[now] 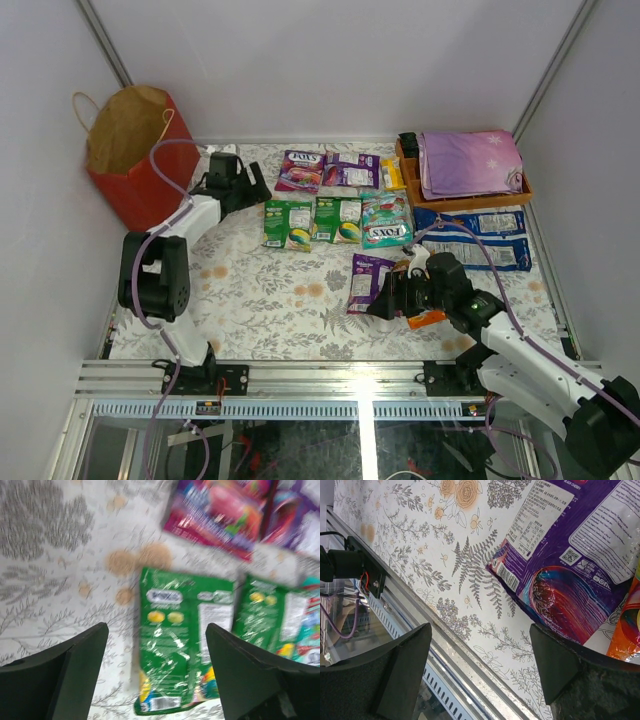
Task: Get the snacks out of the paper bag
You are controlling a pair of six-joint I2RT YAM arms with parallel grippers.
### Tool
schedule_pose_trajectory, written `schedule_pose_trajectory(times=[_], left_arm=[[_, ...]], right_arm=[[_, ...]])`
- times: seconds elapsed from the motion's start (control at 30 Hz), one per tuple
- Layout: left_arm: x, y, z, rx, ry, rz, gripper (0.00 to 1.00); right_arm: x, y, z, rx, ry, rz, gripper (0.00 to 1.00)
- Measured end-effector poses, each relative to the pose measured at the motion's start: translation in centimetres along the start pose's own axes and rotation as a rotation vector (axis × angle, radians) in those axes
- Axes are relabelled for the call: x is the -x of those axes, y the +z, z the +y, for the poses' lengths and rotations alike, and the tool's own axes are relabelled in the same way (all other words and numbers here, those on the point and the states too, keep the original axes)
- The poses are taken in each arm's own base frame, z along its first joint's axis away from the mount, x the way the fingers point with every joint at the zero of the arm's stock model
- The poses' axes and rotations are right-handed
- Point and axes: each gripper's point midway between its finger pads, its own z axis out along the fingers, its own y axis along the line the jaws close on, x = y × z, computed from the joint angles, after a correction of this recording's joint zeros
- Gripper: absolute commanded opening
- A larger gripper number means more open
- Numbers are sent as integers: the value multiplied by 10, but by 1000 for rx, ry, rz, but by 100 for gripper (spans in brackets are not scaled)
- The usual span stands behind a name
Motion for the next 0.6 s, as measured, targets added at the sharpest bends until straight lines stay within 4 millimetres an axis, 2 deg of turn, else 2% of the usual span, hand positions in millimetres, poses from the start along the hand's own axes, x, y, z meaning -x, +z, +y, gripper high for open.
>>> schedule_pose_trajectory(times=[0.17,0.27,0.37,0.6], left_arm=[[-59,18,27,44,-12,140,62],[-79,28,35,43,-23,200,57],[-83,36,34,11,-32,212,52],[-83,45,25,-67,-61,215,17]], right_arm=[[-1,0,0,-1,9,2,87],[0,-1,1,2,10,-2,87],[0,-1,2,5,11,-9,87],[-1,-1,1,4,20,-5,87]])
